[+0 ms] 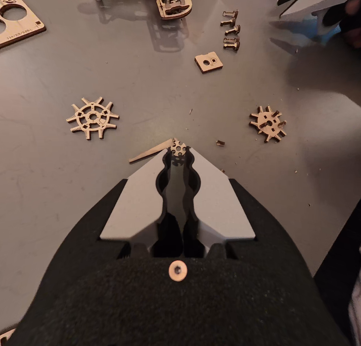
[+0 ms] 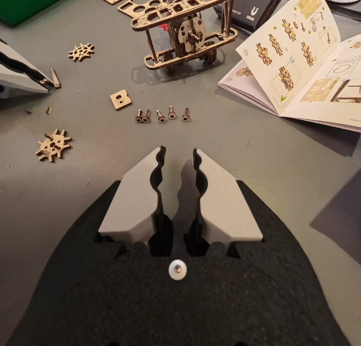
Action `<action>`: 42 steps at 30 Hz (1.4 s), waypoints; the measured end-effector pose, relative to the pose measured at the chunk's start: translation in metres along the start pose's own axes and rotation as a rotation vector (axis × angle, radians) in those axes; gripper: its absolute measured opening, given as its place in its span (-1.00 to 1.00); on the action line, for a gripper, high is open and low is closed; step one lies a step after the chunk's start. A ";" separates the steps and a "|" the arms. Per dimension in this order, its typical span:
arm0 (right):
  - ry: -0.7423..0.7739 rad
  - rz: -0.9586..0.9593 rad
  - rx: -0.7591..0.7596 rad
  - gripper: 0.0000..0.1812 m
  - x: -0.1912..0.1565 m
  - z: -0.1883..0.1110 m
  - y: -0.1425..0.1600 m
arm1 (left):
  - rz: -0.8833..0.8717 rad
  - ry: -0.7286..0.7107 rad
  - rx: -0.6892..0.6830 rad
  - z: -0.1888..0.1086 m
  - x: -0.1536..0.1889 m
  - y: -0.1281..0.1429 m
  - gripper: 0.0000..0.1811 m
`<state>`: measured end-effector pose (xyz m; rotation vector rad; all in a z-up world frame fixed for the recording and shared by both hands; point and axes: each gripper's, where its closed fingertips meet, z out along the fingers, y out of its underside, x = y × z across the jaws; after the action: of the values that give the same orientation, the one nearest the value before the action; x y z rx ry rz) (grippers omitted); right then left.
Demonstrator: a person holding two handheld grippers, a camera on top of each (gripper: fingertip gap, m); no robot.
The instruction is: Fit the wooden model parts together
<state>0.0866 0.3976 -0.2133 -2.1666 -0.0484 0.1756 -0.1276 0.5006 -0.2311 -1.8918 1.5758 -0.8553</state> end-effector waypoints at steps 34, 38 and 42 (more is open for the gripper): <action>-0.138 0.000 -0.037 -0.73 -0.053 0.038 -0.016 | 0.056 -0.016 0.019 -0.003 0.004 -0.002 -0.87; 0.013 -0.168 -0.094 -0.82 -0.050 0.049 -0.011 | 0.100 0.008 0.033 -0.004 0.012 -0.003 -0.88; 0.016 -0.187 -0.025 -0.83 -0.063 0.051 -0.027 | 0.149 0.044 0.049 -0.006 0.021 -0.003 -0.87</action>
<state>0.0180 0.4477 -0.2127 -2.1744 -0.2445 0.0503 -0.1276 0.4804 -0.2215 -1.7087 1.6833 -0.8670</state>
